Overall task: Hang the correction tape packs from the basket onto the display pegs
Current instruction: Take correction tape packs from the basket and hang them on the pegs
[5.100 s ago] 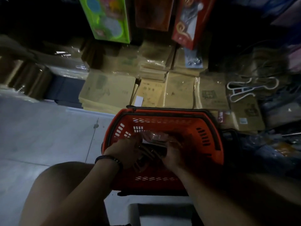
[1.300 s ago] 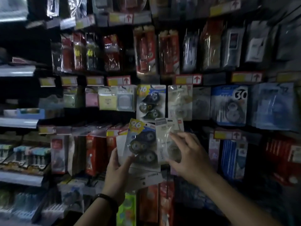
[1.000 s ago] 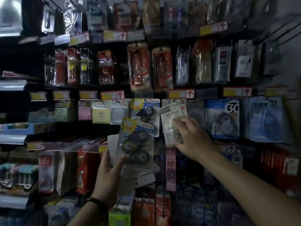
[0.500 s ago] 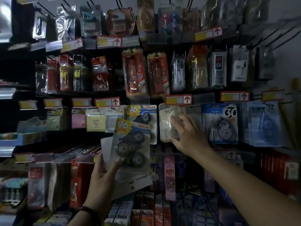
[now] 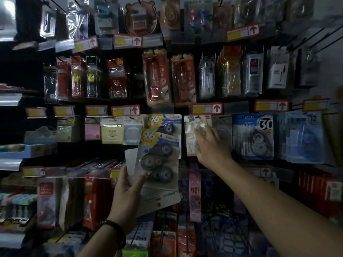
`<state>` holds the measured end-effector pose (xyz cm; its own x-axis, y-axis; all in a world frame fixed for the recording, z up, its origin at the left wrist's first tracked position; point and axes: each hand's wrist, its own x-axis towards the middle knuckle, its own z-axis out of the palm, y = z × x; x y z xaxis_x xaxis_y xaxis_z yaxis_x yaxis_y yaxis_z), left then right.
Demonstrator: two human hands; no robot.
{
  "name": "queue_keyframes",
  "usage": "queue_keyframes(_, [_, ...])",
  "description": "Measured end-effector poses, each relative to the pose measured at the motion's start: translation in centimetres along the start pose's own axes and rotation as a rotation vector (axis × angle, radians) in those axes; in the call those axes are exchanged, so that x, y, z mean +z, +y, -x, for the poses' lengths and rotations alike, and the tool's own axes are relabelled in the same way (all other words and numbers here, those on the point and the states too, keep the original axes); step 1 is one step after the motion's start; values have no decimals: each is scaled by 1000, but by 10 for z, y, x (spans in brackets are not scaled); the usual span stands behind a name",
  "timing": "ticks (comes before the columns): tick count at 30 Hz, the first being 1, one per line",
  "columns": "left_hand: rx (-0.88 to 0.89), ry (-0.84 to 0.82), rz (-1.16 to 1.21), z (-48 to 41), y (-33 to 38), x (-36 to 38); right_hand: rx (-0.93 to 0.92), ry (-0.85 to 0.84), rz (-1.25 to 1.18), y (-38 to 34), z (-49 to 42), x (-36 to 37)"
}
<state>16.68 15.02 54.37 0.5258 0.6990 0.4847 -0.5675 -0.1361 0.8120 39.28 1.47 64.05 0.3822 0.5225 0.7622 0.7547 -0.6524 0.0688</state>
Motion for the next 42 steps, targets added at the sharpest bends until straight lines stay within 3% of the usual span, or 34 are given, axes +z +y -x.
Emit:
queue_keyframes(3, [-6, -3, 4, 0, 0, -1, 9, 71, -87, -11, 4, 0])
queue_keyframes(6, [-11, 2, 8, 0, 0, 0, -157, 202, -391, -28, 23, -2])
queue_keyframes(8, [-4, 1, 4, 1, 2, 0, -306, 85, -482, -39, 36, -4])
queue_keyframes(11, [-6, -18, -2, 1, 4, 1, -424, -65, -425, -50, 45, -6])
queue_keyframes(20, [5, -3, -18, -7, 10, -6, -423, -35, -455, -62, 31, -7])
queue_keyframes(26, [-10, 86, -82, -15, 10, -23, -423, -29, -345, -63, 19, -10])
queue_keyframes(31, [172, 352, -173, -18, 11, -38, -392, -17, -152, -59, -2, -14])
queue_keyframes(35, [253, 474, -189, -17, 17, -39, -415, 14, 38, -60, -17, -11])
queue_keyframes(42, [165, 394, -110, -30, 13, -50, -356, -2, 160, -63, -35, -10])
